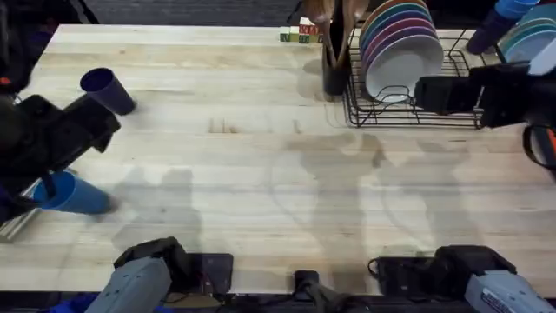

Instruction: Pick up the cup on the table and put them onto the rack.

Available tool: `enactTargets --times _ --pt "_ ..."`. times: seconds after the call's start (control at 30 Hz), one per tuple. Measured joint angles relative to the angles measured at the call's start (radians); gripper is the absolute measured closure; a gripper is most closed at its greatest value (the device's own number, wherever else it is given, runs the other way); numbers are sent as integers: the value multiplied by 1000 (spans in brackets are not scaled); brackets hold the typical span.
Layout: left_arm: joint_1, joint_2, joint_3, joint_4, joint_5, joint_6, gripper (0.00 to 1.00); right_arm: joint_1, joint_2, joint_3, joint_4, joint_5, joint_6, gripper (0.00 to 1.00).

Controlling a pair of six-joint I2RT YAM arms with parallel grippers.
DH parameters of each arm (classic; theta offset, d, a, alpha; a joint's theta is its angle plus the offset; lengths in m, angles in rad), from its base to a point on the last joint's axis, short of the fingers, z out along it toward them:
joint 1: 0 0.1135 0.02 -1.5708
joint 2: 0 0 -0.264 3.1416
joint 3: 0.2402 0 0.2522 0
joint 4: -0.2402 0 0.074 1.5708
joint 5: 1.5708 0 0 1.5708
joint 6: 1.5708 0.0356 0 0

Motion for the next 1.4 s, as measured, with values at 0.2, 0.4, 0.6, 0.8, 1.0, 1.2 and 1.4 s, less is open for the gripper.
enactTargets --times 0.2,0.4,0.6,0.8,1.0,1.2,1.4 --pt "103 0 0 16 -24 20 6 0 0 0 0 0 0 6" --pt "158 0 0 90 -42 83 8 0 0 0 0 0 0 6" --pt "173 0 0 211 -45 204 7 0 0 0 0 0 0 6" --pt "174 36 0 225 -47 269 7 0 0 0 0 0 0 5" --pt "174 105 0 226 -36 316 8 0 0 0 0 0 0 5" --pt "200 173 0 228 -36 327 8 0 0 0 0 0 0 5" --pt "265 213 0 228 -32 330 8 0 0 0 0 0 0 6"
